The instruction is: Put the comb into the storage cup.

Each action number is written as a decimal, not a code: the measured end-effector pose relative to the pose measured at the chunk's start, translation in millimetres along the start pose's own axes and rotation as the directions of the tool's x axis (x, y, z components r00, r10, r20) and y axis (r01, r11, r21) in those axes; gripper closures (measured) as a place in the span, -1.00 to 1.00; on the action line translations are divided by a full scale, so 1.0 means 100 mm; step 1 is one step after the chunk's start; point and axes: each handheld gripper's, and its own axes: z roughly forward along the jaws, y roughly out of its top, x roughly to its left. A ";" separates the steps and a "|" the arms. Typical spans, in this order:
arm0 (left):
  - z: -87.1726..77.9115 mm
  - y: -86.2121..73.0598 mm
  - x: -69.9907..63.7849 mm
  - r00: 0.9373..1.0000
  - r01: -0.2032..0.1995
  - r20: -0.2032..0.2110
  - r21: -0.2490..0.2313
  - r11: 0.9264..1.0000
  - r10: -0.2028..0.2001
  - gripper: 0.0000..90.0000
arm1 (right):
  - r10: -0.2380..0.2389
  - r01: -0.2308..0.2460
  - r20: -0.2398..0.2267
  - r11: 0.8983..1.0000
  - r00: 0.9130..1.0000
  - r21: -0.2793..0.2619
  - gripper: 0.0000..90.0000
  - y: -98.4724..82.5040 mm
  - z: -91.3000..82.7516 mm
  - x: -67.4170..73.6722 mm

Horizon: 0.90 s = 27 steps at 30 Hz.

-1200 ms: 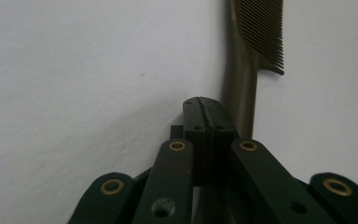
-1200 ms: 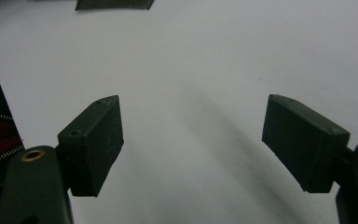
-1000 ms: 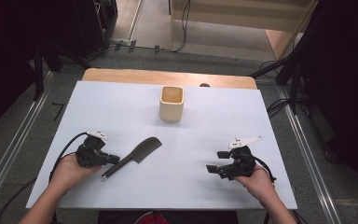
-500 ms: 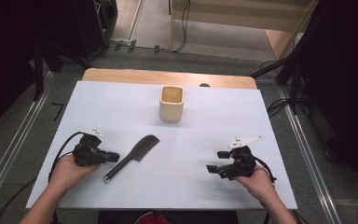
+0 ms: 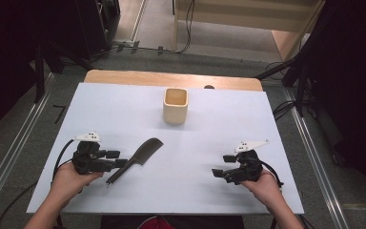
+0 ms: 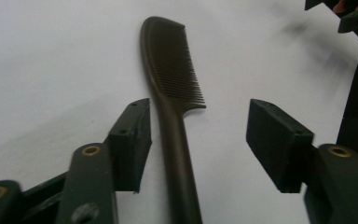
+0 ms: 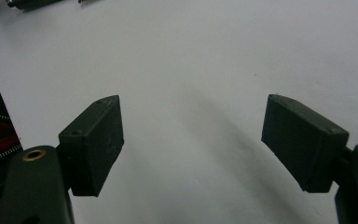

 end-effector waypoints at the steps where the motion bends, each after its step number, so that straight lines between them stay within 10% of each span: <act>1: 0.00 0.00 -0.01 1.000 -0.004 0.000 -0.004 1.000 0.004 -0.14 | 0.001 -0.001 0.000 1.000 1.000 0.000 -0.58 0.00 0.00 0.00; 27: 0.04 -0.09 -0.17 0.999 -0.027 0.021 -0.021 0.999 0.028 -0.44 | 0.015 -0.014 0.024 0.999 1.000 -0.042 -0.58 -0.10 -0.12 0.05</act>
